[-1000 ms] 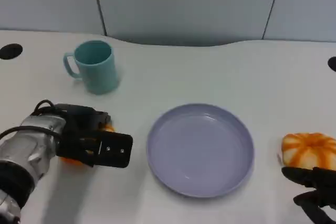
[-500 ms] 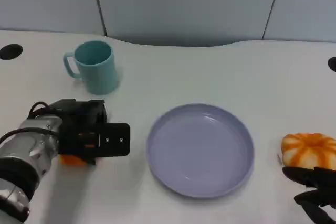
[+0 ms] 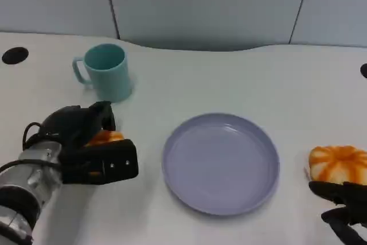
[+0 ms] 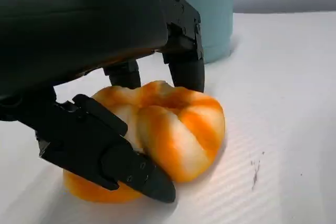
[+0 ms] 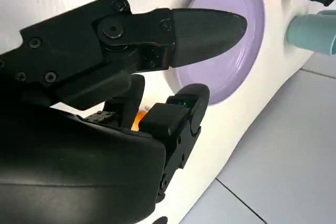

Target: Grasp the bread from the table and place it into the plate.

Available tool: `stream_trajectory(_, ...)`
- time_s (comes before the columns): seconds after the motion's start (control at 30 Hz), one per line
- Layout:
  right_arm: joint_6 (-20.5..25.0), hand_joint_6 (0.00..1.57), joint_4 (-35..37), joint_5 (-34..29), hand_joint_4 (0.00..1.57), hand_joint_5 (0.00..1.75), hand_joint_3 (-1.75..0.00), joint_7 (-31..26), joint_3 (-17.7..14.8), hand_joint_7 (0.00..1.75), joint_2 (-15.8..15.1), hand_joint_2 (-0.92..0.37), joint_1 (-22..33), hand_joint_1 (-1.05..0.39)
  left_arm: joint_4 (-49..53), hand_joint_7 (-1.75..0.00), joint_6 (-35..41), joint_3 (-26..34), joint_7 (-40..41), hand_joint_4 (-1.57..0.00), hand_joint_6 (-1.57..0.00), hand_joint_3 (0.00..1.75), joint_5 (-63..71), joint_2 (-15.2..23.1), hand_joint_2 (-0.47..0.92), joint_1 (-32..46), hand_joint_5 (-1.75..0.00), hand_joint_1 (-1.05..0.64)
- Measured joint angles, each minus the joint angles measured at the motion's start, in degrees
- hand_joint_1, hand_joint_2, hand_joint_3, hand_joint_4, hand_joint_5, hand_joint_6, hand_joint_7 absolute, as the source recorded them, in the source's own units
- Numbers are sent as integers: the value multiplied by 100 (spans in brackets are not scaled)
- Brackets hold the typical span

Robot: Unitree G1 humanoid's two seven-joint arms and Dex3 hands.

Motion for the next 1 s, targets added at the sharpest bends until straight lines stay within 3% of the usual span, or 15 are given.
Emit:
stream_trajectory(0.4,-19,70,87,-11,43,77,-44,-21,24,0,47,-92,-59,-34,16,-175,-794,719,-186,-90,-68,5,-837,-47,86,193,-175,-10)
stream_trajectory(0.7,-5,71,128,-46,45,78,-44,-34,116,1,108,-92,-163,-33,-1714,-175,-903,1409,-1698,-85,-68,6,-1858,107,87,290,-175,-11)
stream_trajectory(0.83,0,71,142,-111,46,78,-43,-51,144,1,112,-92,-172,-33,-2336,-175,-712,1480,-2069,-81,-65,6,-1945,111,87,311,-175,-22)
stream_trajectory(1.0,9,71,185,-132,47,77,-43,-52,165,1,125,-92,-190,-33,-2753,-175,-604,1459,-2449,-86,-69,6,-2066,4,85,302,-175,-14)
